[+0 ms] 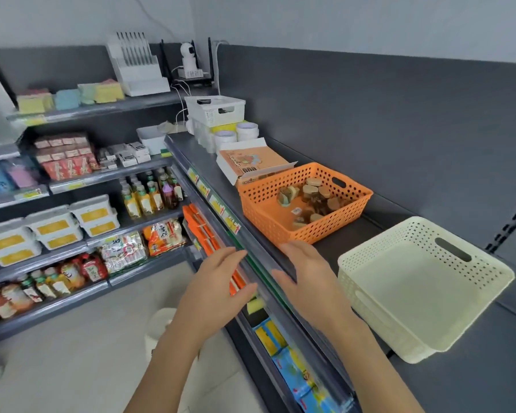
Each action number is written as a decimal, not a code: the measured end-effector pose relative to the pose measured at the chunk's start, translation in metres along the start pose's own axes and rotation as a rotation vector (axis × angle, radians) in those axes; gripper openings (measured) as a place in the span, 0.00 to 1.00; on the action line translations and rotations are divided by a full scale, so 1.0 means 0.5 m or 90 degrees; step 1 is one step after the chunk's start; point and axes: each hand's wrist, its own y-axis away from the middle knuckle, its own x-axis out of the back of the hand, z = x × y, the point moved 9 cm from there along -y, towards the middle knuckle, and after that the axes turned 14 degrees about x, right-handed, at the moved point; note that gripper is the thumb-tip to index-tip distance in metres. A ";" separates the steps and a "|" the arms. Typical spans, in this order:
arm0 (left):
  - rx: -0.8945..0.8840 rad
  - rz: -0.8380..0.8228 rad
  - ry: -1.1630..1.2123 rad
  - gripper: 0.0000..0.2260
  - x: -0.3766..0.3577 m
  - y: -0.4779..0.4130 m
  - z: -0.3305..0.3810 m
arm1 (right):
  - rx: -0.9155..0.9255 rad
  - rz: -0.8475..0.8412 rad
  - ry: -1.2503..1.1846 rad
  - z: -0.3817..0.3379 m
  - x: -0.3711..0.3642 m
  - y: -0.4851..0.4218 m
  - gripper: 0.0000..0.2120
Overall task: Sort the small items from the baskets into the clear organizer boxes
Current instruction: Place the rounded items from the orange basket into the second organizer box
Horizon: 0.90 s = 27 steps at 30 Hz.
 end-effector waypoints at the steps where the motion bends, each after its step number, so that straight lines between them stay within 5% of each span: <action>1: -0.012 -0.006 0.004 0.27 -0.003 -0.028 -0.003 | -0.005 0.006 0.013 0.008 -0.001 -0.017 0.23; 12: -0.184 -0.088 0.026 0.28 0.012 -0.305 -0.037 | -0.161 0.101 0.091 0.069 -0.025 -0.197 0.24; 27: -0.319 -0.177 0.068 0.26 -0.022 -0.467 -0.016 | -0.340 0.133 0.163 0.141 -0.026 -0.256 0.24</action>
